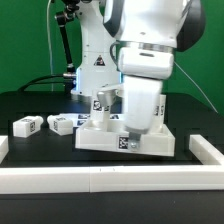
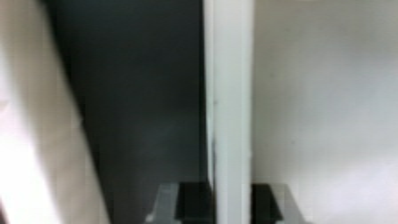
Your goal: Assemble square table
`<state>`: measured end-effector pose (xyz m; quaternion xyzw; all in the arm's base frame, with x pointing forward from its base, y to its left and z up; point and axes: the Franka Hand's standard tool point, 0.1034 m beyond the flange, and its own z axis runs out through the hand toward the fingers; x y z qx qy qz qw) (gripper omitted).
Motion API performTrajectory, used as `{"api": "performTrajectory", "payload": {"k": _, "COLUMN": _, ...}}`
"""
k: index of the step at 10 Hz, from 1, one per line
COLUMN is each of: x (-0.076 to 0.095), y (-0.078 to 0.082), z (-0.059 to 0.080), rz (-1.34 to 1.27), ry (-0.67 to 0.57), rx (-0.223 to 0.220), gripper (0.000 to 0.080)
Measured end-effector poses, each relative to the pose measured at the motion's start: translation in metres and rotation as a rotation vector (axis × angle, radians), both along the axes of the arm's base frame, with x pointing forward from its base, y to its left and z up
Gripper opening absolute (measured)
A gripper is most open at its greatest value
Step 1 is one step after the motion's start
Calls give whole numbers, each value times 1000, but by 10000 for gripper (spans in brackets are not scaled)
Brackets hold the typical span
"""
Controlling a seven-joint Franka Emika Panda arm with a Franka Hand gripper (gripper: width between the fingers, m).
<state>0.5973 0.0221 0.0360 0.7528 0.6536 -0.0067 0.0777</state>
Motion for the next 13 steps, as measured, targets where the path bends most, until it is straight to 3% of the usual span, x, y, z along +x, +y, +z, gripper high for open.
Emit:
{"api": "performTrajectory", "payload": {"k": 1, "x": 8, "y": 7, "z": -1, "rz": 75, "ry": -2, "rx": -10, "gripper": 58}}
{"api": "performTrajectory", "payload": {"k": 5, "x": 7, "y": 4, "z": -4, "rz": 82, "ry": 2, "rx": -14, "gripper": 58}}
{"api": "performTrajectory", "payload": {"k": 8, "x": 20, "y": 28, "z": -3, "rz": 82, "ry": 4, "rx": 1, "gripper": 58}}
{"api": "performTrajectory", "payload": {"k": 13, "x": 43, "y": 46, "z": -3, "rz": 82, "ry": 16, "rx": 5, "gripper": 58}}
